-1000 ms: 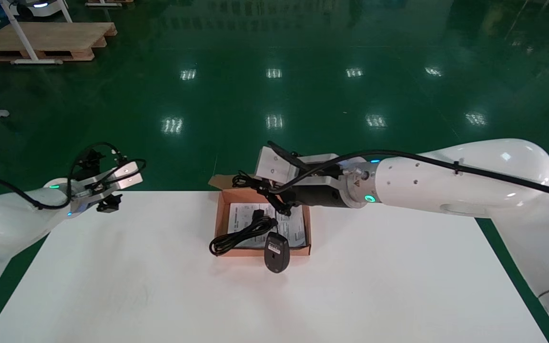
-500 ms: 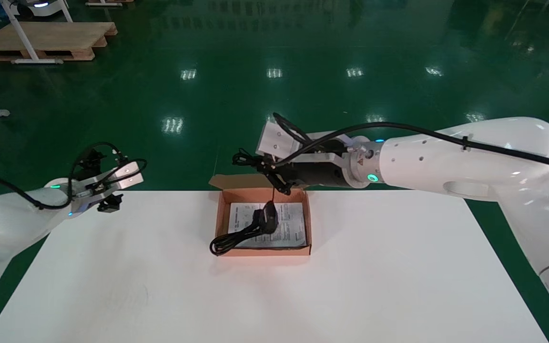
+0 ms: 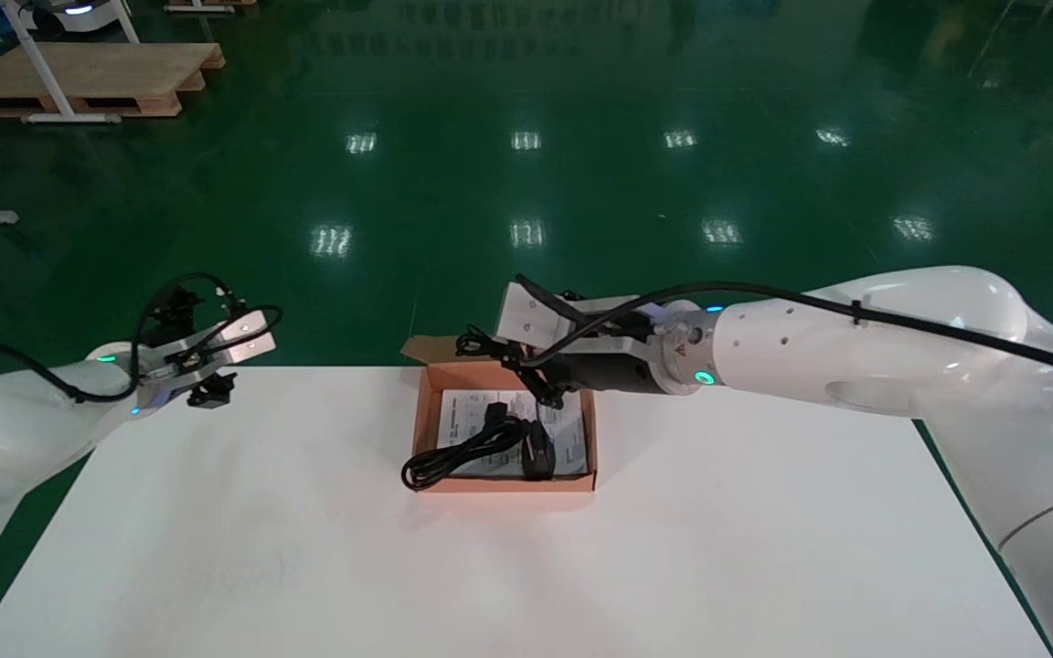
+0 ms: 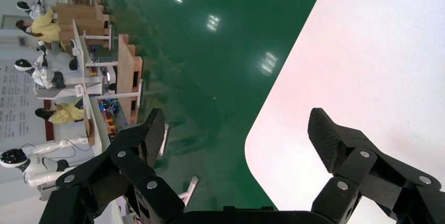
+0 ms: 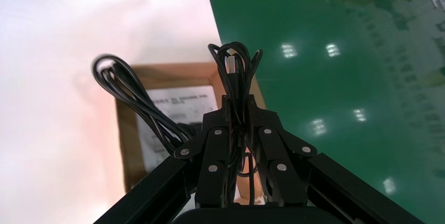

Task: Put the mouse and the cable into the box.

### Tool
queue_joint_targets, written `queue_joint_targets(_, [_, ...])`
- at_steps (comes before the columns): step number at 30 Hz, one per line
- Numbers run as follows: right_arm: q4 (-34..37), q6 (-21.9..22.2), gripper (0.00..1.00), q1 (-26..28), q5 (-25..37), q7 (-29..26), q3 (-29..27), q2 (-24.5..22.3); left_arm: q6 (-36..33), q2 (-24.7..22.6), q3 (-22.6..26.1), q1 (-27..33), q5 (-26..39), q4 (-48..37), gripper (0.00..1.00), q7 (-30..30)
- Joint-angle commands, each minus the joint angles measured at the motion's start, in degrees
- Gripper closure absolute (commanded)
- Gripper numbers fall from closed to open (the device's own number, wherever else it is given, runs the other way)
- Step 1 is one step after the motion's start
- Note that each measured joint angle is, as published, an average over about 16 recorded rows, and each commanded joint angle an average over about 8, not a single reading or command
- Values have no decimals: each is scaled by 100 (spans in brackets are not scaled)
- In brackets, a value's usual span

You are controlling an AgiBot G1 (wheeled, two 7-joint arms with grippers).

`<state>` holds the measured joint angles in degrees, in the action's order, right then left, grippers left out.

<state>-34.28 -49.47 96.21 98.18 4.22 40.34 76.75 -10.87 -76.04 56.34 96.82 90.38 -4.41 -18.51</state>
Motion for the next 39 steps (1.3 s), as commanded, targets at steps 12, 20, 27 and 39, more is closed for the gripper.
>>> queue_joint_targets(12, [143,621,55,-133,-12,-107,331,61,0,2,1,-2,14,3,0,19])
queue_joint_targets(20, [148,628,0,-158,-38,-102,358,53,0,2,1,-3,15,4,0,22])
queue_joint_targets(27, [143,616,0,-146,-31,-104,338,54,0,2,1,-4,14,4,0,21])
queue_joint_targets(39, [119,589,0,-145,-43,-115,308,38,-2,7,1,-4,13,9,0,18])
